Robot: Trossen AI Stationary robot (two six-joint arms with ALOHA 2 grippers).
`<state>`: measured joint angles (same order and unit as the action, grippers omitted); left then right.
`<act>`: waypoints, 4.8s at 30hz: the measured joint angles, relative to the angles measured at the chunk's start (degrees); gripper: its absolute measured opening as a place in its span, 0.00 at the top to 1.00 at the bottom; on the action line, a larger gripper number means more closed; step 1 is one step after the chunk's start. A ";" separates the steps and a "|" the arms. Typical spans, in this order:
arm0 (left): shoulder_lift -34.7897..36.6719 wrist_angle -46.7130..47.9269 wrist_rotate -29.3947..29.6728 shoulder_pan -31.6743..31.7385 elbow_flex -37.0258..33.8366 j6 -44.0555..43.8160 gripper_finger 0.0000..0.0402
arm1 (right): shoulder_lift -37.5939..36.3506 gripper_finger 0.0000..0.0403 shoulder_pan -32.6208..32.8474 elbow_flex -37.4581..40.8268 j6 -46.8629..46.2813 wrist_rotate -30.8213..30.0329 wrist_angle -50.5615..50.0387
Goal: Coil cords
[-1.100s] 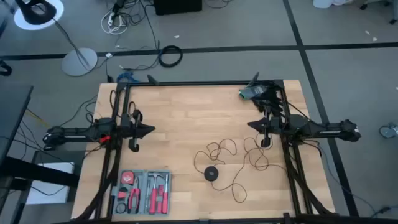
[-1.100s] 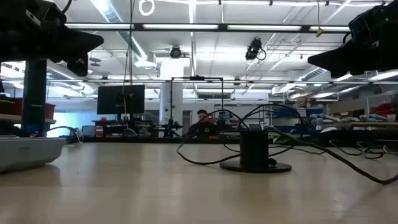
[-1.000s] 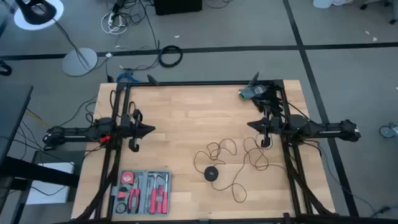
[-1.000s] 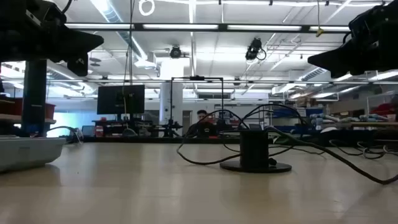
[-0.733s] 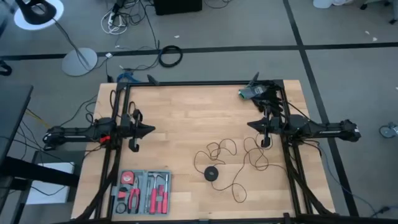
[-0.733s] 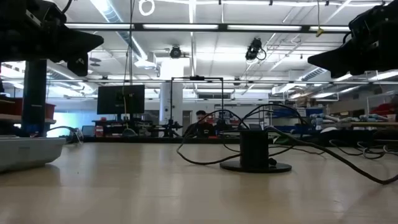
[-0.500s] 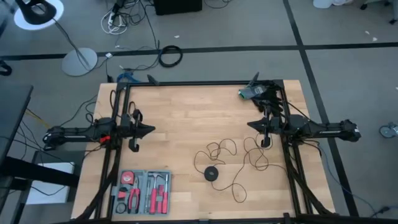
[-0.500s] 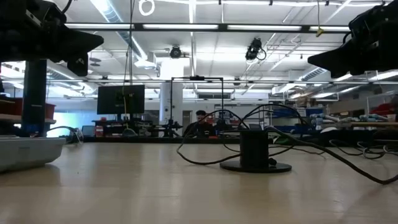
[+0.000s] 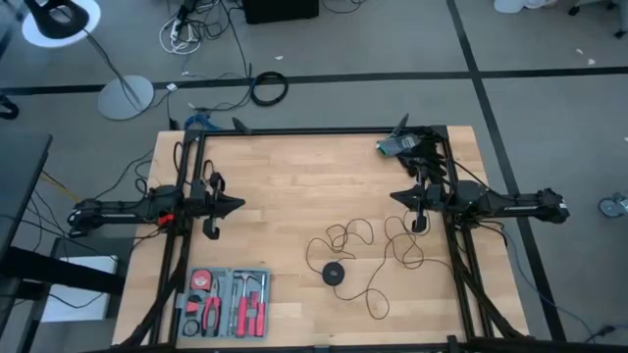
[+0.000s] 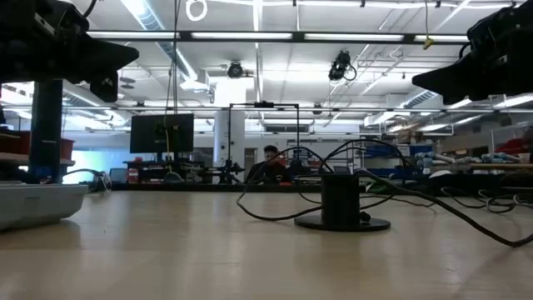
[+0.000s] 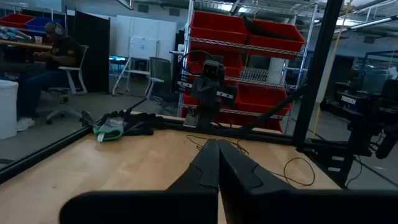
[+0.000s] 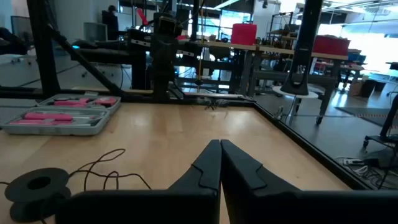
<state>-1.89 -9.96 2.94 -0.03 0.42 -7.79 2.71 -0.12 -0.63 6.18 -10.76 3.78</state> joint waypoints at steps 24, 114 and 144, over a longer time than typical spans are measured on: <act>0.00 0.02 0.00 -0.02 -0.02 0.00 0.99 | 0.00 0.98 -0.01 0.01 0.01 -0.01 0.02; 0.00 -6.27 2.36 0.00 0.00 -0.22 0.91 | -0.01 0.98 0.00 0.00 0.00 0.00 0.02; -41.77 5.88 -3.18 -0.07 21.61 -18.18 0.71 | -0.01 0.98 0.00 -0.01 0.01 0.00 0.02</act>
<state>-43.66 -4.08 -0.24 -0.10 22.03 -25.97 2.70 -0.13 -0.64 6.20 -10.76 3.79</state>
